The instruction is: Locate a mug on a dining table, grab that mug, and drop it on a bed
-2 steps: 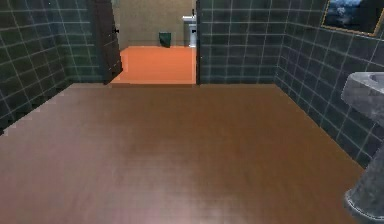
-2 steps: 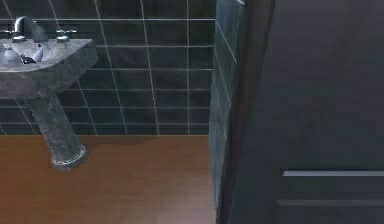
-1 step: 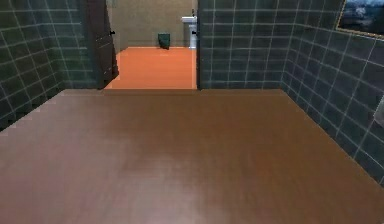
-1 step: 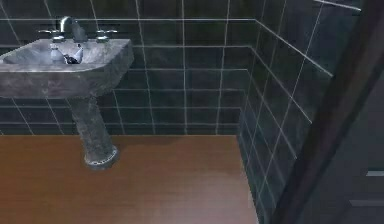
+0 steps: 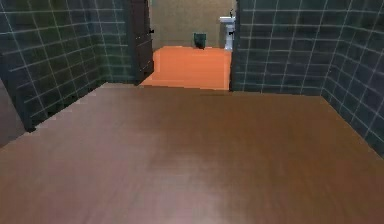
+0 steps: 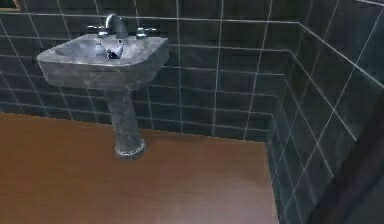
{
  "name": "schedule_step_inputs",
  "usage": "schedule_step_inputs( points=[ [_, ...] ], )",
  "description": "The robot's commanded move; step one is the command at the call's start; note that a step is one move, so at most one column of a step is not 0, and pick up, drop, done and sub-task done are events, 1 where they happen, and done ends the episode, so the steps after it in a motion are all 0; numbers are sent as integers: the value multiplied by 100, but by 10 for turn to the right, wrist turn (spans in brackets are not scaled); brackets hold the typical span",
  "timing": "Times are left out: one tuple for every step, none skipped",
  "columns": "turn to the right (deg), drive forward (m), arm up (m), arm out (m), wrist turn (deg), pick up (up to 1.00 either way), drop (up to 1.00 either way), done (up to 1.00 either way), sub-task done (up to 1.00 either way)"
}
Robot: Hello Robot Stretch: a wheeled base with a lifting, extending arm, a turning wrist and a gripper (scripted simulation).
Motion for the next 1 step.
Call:
schedule_step_inputs(
  points=[
    [0,100,0,0,0,0,0,0,0]
  ],
)
